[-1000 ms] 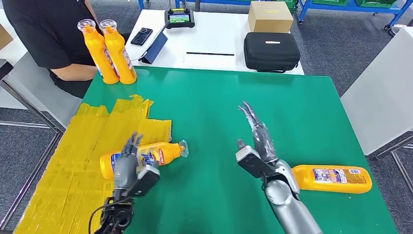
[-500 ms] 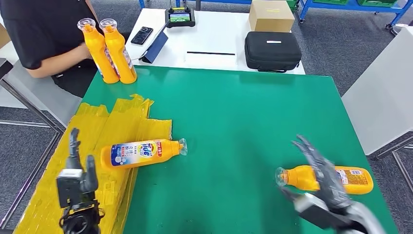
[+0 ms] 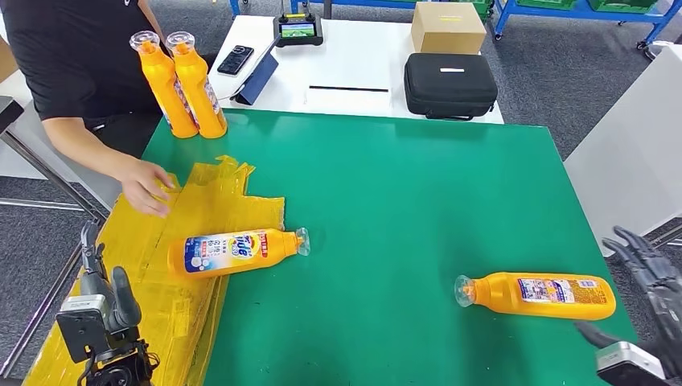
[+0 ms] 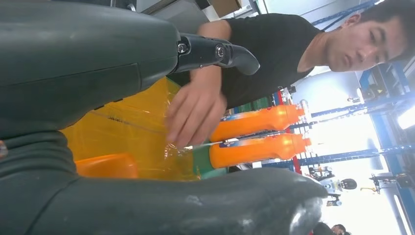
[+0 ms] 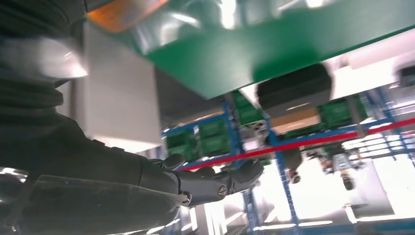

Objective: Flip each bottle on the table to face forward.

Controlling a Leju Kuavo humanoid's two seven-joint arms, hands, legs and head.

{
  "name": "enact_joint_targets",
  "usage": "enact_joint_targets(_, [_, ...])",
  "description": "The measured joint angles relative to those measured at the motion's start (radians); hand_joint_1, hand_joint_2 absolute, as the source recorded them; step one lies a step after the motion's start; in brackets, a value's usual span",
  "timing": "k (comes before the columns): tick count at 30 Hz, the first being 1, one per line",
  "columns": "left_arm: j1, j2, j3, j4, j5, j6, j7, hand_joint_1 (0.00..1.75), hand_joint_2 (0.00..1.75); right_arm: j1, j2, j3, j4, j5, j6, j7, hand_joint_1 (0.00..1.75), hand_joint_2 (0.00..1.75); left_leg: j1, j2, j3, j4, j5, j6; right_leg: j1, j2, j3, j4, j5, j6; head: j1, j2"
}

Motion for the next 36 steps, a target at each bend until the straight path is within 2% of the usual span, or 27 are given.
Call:
enact_joint_targets(8, [0.008,-0.002,0.004,-0.003,0.02,-0.002,-0.01,0.0,0.0,-0.03,-0.103,-0.088,0.189,0.129,-0.008,0.0,0.0,1.75,-0.001,0.0,0.0,0.0,0.0,0.0,-0.001,0.0,0.0,0.0,0.0,0.0,0.0,0.0])
enact_joint_targets(14, [0.025,-0.002,-0.01,-0.009,0.043,0.006,-0.01,0.0,0.0,0.047,-0.154,-0.124,0.229,0.165,0.124,0.0,0.0,1.75,-0.001,0.0,0.0,0.0,-0.001,0.0,-0.001,-0.001,0.0,0.0,0.0,0.001,0.0,0.0])
enact_joint_targets(20, [0.022,-0.002,-0.027,-0.009,0.053,0.016,-0.01,0.0,0.0,0.101,-0.169,-0.149,0.229,0.175,0.147,0.0,0.0,1.75,-0.001,0.002,0.0,0.0,-0.002,-0.001,0.0,0.002,-0.001,0.0,-0.001,0.001,0.0,0.0])
enact_joint_targets(36, [0.012,-0.001,-0.055,-0.007,0.069,0.035,-0.01,0.0,0.0,0.135,-0.181,-0.145,0.214,0.209,0.173,-0.001,0.0,1.75,-0.001,0.004,0.001,0.0,-0.002,0.0,-0.001,0.003,0.0,0.0,0.0,0.001,0.0,0.0])
